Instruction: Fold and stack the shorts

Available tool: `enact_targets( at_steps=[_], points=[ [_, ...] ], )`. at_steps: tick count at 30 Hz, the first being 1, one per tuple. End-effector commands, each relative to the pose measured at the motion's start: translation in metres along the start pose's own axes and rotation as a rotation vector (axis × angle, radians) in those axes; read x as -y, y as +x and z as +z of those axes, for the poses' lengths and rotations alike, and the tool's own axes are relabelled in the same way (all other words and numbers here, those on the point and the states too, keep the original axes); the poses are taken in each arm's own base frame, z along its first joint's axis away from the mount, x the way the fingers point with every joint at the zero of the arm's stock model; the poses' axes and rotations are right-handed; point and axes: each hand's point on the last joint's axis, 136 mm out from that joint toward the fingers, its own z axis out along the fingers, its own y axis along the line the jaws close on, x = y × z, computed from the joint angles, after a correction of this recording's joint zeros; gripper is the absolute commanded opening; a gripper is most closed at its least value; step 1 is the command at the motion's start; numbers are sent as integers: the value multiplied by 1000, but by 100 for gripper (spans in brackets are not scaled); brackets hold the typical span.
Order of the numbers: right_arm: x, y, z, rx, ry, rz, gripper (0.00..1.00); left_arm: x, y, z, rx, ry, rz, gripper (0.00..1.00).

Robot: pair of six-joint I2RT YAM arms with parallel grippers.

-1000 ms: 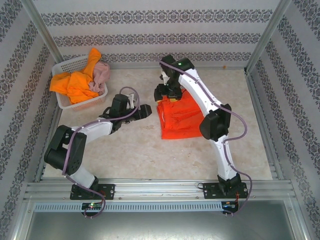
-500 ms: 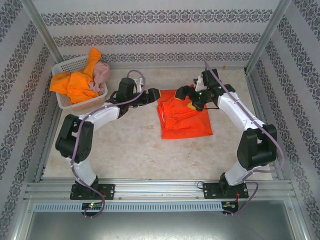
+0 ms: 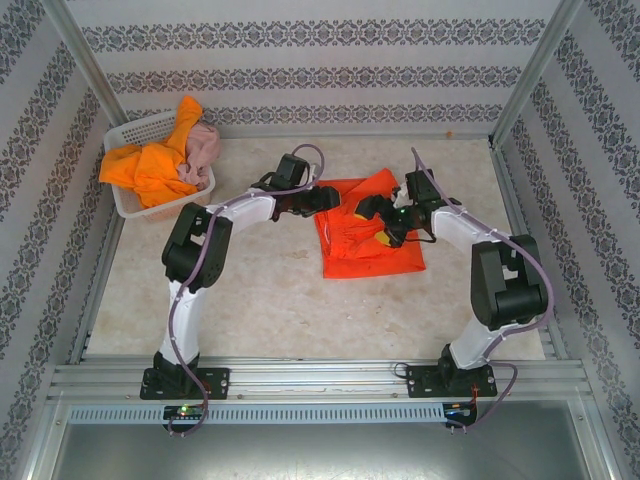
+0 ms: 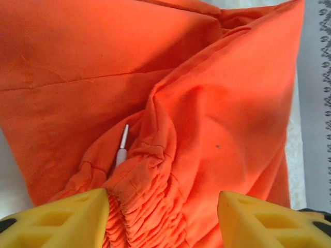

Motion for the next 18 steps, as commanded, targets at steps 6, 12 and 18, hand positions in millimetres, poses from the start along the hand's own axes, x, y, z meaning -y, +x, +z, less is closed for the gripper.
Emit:
enact_targets(
  at_steps=[6, 12, 18],
  points=[
    [23, 7, 16, -37, 16, 36, 91, -15, 13, 22, -82, -103, 19, 40],
    [36, 13, 22, -50, 26, 59, 91, -21, 21, 28, -104, -148, 33, 23],
    [45, 15, 26, -61, 31, 71, 91, -15, 21, 31, -99, -158, 47, 34]
  ],
)
